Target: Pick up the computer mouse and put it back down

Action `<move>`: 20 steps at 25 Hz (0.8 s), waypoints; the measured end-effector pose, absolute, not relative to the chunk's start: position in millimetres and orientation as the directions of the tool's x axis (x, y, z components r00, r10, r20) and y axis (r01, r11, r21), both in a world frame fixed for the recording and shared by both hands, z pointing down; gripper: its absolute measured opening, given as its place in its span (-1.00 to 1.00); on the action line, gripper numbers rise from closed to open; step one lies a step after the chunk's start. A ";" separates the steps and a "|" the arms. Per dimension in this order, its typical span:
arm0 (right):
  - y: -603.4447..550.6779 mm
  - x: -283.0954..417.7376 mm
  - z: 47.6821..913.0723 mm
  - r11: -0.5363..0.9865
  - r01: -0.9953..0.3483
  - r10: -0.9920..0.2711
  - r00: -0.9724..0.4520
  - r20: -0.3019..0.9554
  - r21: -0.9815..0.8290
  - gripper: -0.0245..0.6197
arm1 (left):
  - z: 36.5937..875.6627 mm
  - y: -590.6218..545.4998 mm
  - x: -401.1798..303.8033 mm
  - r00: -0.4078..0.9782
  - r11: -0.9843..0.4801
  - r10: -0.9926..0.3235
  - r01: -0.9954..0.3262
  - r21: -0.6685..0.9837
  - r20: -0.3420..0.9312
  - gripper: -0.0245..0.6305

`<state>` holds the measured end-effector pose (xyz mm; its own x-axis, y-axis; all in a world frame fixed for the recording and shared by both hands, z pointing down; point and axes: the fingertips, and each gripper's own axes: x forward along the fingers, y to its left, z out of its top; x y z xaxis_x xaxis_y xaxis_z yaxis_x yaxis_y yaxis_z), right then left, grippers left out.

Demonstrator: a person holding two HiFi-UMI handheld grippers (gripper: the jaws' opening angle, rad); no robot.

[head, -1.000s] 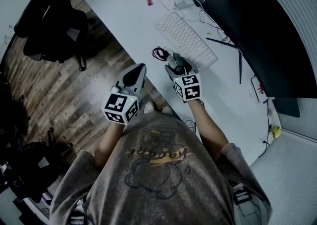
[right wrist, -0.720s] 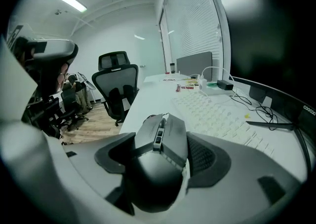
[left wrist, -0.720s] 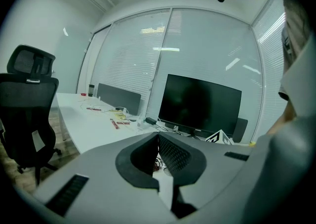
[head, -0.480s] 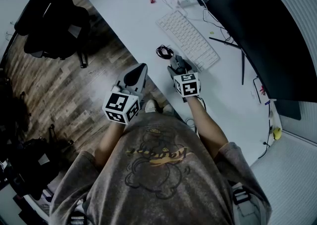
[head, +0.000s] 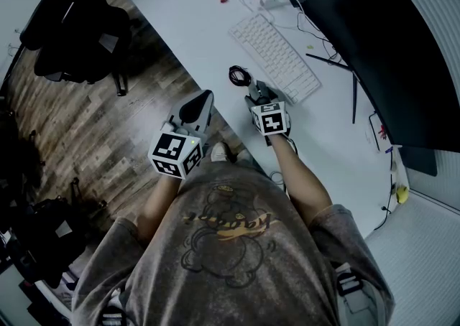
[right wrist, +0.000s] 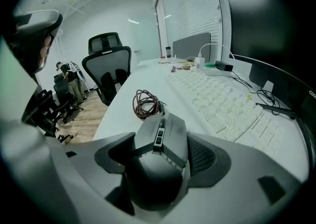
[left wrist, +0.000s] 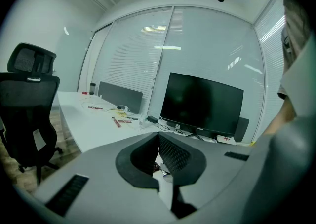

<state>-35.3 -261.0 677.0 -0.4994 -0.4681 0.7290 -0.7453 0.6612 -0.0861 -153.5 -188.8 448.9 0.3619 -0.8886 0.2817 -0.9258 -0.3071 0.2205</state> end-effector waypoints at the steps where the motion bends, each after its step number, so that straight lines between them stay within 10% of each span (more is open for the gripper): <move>1: -260.3 -34.9 678.7 0.660 -0.746 -0.464 -0.494 0.736 -0.085 0.07 | 449.4 -189.5 -154.0 0.361 -0.306 -0.889 -0.926 0.221 0.282 -0.87; 20: -266.9 -30.8 669.4 0.639 -0.767 -0.519 -0.483 0.705 -0.055 0.25 | 451.1 -189.3 -151.2 0.380 -0.322 -0.884 -0.917 0.234 0.272 -0.87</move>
<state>-30.8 -266.9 669.4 -0.4832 -0.5188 0.7052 -0.7669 0.6394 -0.0551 -151.2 -189.3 451.1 0.3796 -0.8843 0.2718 -0.9174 -0.3219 0.2340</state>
